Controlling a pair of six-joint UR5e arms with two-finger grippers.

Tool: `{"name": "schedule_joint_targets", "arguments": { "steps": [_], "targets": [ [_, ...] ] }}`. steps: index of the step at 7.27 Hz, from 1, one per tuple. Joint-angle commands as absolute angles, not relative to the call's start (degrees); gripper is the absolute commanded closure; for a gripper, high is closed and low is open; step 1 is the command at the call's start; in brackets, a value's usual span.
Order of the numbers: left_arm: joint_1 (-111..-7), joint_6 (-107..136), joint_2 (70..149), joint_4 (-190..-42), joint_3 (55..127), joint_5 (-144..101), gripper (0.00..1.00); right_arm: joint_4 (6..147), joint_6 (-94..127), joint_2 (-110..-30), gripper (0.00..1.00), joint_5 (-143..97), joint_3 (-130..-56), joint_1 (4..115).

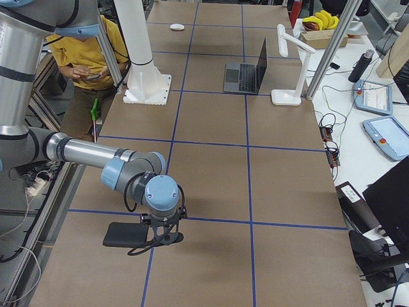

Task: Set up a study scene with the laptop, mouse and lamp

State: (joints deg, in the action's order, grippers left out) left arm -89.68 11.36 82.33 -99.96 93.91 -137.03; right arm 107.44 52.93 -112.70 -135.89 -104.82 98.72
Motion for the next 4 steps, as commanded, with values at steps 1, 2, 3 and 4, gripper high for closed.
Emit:
{"name": "schedule_joint_targets", "arguments": {
  "steps": [1, 2, 3, 4],
  "targets": [
    [-89.6, 11.3, 80.5, -99.9, 96.1, -137.0, 0.00, 109.8, 54.3, -113.9, 0.14, -136.0, -101.2, 96.9],
    [-89.6, 11.3, 79.7, -99.9, 96.9, -137.0, 0.00, 109.8, 56.4, -113.8, 0.18, -136.1, -100.3, 94.4],
    [-89.7, 11.3, 79.5, -99.9, 97.6, -137.0, 0.00, 109.8, 60.7, -113.0, 0.18, -136.1, -100.2, 89.2],
    [-89.8, 11.3, 79.5, -99.9, 97.7, -137.0, 0.00, 109.8, 63.8, -112.6, 0.18, -136.6, -99.9, 85.3]
  ]
}}
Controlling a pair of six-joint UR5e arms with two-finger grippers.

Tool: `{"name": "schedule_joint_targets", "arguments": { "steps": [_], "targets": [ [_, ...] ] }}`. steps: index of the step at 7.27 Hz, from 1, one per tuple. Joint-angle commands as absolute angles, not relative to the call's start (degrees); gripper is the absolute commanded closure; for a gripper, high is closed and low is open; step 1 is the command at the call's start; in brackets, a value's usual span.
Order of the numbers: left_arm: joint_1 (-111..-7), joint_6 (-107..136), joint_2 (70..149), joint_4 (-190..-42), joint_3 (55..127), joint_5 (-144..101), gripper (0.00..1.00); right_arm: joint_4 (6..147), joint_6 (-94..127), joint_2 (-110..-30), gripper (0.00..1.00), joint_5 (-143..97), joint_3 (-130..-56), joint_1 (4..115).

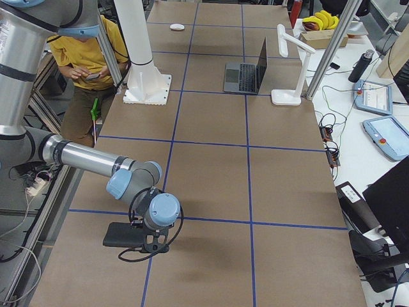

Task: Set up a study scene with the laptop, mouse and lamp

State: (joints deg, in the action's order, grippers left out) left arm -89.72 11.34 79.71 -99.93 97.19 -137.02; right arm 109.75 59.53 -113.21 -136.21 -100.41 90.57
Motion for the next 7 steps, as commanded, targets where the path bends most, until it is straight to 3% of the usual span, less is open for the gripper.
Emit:
{"name": "schedule_joint_targets", "arguments": {
  "steps": [1, 6, 7],
  "targets": [
    [-89.8, 11.3, 79.5, -99.9, 97.7, -137.0, 0.00, 109.7, 63.9, -112.6, 0.14, -135.9, -97.8, 80.0],
    [-89.9, 11.3, 79.5, -100.1, 98.0, -136.9, 0.00, 109.6, 63.8, -108.5, 0.14, -135.7, -83.6, 77.4],
    [-89.9, 11.3, 79.5, -100.1, 98.0, -137.0, 0.00, 109.6, 64.0, -107.9, 0.14, -135.5, -83.5, 77.4]
  ]
}}
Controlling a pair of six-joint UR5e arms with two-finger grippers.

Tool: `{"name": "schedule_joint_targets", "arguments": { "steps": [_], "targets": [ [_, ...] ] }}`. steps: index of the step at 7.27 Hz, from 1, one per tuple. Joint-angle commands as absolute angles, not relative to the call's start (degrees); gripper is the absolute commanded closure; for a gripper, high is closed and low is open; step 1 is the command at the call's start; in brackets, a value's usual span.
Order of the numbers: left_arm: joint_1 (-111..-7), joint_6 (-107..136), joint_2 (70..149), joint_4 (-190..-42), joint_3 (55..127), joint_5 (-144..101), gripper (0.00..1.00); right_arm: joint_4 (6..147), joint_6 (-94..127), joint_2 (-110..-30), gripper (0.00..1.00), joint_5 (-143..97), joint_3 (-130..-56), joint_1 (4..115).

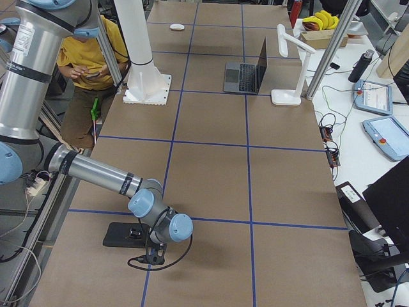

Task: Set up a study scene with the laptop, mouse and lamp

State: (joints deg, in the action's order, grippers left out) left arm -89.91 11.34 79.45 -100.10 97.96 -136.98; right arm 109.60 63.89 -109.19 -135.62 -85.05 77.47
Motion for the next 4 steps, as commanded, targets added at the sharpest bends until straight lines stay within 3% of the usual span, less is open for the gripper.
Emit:
{"name": "schedule_joint_targets", "arguments": {
  "steps": [1, 4],
  "targets": [
    [-89.9, 11.3, 79.5, -100.1, 98.0, -136.9, 0.00, 109.7, 64.0, -107.1, 0.15, -135.5, -82.5, 77.4],
    [-89.9, 11.3, 79.5, -100.1, 98.0, -137.0, 0.00, 109.7, 63.5, -105.7, 0.17, -135.3, -80.7, 77.3]
  ]
}}
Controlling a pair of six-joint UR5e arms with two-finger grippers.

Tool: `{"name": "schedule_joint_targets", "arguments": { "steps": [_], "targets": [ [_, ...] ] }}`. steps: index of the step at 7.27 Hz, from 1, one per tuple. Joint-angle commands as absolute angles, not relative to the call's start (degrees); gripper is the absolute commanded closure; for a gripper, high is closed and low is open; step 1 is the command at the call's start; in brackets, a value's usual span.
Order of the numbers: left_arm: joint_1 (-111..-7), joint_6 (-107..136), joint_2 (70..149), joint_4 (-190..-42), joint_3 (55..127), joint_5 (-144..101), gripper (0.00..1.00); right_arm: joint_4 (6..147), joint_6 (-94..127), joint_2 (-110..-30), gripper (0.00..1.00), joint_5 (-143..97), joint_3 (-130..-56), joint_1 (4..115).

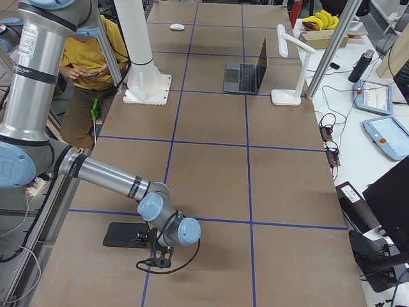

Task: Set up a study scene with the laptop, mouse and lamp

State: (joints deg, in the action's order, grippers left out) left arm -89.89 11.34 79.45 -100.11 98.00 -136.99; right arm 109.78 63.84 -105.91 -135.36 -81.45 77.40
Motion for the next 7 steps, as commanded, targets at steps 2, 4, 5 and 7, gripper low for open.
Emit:
{"name": "schedule_joint_targets", "arguments": {
  "steps": [2, 4, 5, 7],
  "targets": [
    [-89.9, 11.3, 79.5, -100.1, 98.0, -136.9, 0.00, 109.7, 63.3, -105.7, 0.17, -133.9, -80.6, 76.6],
    [-89.9, 11.3, 79.5, -100.1, 98.1, -136.9, 0.00, 109.8, 61.9, -106.3, 0.17, -134.5, -80.5, 76.0],
    [-89.9, 11.3, 79.5, -100.1, 98.2, -136.9, 0.00, 109.8, 61.6, -106.6, 0.17, -134.6, -80.5, 75.8],
    [-89.9, 11.3, 79.5, -100.1, 98.2, -136.9, 0.00, 109.8, 60.0, -107.7, 0.17, -134.6, -80.3, 75.5]
  ]
}}
